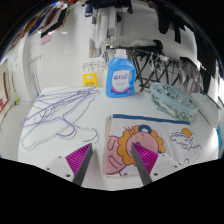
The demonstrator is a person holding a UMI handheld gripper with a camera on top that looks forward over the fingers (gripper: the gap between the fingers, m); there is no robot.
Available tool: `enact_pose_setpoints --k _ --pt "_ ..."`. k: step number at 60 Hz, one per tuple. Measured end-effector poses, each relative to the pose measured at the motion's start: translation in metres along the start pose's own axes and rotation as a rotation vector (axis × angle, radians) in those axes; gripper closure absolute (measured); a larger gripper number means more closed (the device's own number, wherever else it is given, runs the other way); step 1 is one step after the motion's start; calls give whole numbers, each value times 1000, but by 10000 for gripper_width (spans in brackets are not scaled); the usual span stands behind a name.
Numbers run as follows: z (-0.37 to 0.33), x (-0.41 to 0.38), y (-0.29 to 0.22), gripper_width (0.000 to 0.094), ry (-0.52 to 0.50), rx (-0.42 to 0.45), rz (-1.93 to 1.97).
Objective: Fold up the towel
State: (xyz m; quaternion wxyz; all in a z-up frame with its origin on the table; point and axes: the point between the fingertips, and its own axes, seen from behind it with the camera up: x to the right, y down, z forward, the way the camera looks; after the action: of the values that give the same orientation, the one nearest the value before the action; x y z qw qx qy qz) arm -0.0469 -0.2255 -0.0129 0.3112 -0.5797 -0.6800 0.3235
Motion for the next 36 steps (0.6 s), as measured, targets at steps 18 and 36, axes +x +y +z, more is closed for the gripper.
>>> enact_pose_setpoints --k 18,36 --pt "-3 15 -7 879 33 -54 2" --pt "-73 113 -87 882 8 41 216"
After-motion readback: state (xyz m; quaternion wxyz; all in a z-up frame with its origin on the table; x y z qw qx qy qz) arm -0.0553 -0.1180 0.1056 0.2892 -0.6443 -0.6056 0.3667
